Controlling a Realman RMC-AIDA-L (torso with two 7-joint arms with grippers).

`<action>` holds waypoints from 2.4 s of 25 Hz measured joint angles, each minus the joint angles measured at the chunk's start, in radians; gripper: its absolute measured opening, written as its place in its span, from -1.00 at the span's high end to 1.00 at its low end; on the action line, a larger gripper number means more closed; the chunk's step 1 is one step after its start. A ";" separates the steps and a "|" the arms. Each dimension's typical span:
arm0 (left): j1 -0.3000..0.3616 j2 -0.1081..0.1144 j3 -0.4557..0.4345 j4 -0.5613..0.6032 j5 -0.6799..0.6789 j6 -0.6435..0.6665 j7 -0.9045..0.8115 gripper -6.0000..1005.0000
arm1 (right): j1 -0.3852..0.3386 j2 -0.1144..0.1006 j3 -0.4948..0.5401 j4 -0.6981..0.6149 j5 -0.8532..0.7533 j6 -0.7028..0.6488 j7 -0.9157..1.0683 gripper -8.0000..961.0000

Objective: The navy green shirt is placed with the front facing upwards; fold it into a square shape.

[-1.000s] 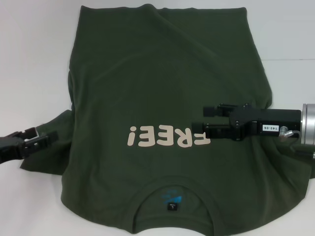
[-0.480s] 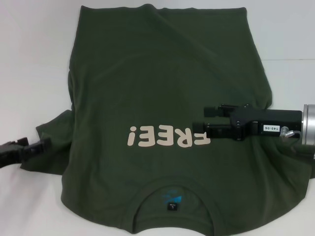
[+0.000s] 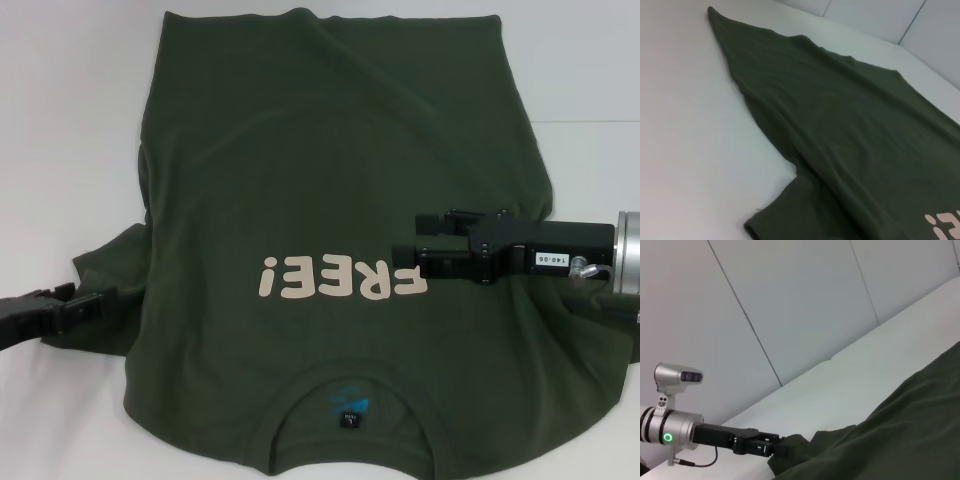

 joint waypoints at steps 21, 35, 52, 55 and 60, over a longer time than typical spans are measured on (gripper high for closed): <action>-0.019 0.002 0.020 0.007 0.035 -0.002 -0.012 0.50 | -0.006 0.002 -0.001 0.000 0.009 0.000 0.000 -0.78; -0.053 0.037 0.005 0.065 0.123 -0.065 -0.049 0.98 | -0.005 0.003 -0.001 0.021 0.032 0.001 -0.001 -0.78; -0.101 0.057 0.008 0.139 0.149 -0.164 -0.053 0.99 | 0.003 0.004 -0.001 0.036 0.047 0.003 -0.002 -0.78; -0.105 0.060 0.010 0.148 0.149 -0.161 -0.060 0.99 | 0.003 0.004 -0.001 0.038 0.050 0.003 -0.002 -0.78; -0.109 0.060 0.019 0.166 0.153 -0.155 -0.065 0.99 | 0.006 0.004 -0.001 0.047 0.051 0.003 -0.008 -0.78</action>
